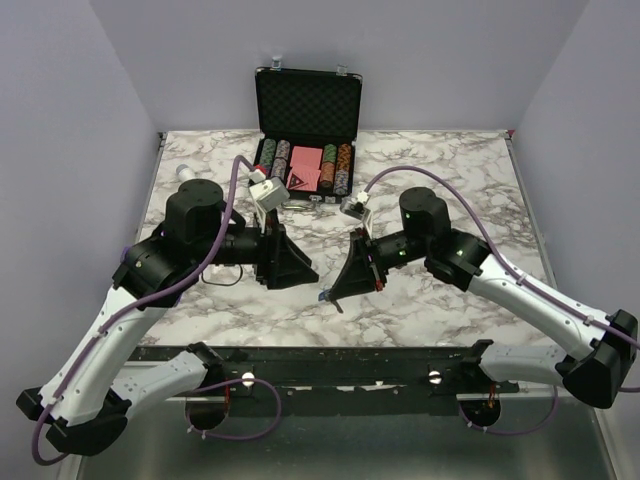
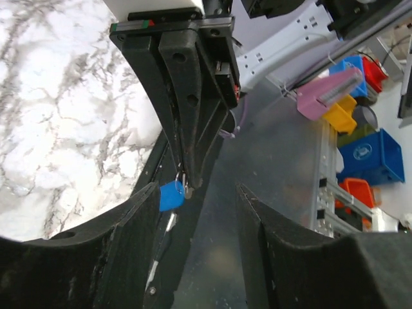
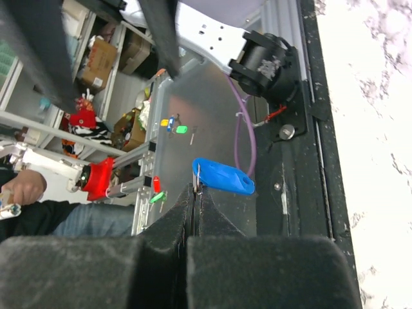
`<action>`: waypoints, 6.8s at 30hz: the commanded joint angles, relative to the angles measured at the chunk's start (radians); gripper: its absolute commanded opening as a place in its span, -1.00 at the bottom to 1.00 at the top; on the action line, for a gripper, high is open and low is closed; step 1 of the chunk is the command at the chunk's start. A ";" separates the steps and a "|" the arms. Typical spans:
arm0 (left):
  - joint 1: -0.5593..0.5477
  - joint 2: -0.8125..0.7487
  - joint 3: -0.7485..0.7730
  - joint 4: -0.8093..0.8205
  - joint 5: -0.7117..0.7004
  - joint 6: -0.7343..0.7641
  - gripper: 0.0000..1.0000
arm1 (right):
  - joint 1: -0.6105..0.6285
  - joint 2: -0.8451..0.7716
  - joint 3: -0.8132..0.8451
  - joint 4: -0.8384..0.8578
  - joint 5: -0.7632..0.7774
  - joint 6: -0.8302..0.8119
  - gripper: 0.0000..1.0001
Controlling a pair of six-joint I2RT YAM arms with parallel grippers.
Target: Remove the keys from the keyring
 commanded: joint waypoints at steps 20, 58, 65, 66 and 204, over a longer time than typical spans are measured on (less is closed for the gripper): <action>-0.099 0.082 0.073 -0.135 0.048 0.091 -0.17 | 0.109 -0.030 0.123 -0.058 0.105 -0.030 -0.99; -0.168 -0.075 -0.108 0.198 -0.075 -0.229 -0.55 | 0.158 -0.095 0.169 -0.002 0.215 0.010 -0.99; -0.191 -0.078 -0.102 0.190 -0.110 -0.240 -0.65 | 0.159 -0.102 0.177 0.013 0.229 0.010 -0.99; -0.194 -0.076 -0.102 0.190 -0.113 -0.242 -0.72 | 0.158 -0.104 0.177 0.017 0.229 0.010 -0.99; -0.165 -0.185 -0.189 0.477 -0.339 -0.366 -1.00 | 0.159 -0.162 0.108 0.307 0.640 0.226 0.15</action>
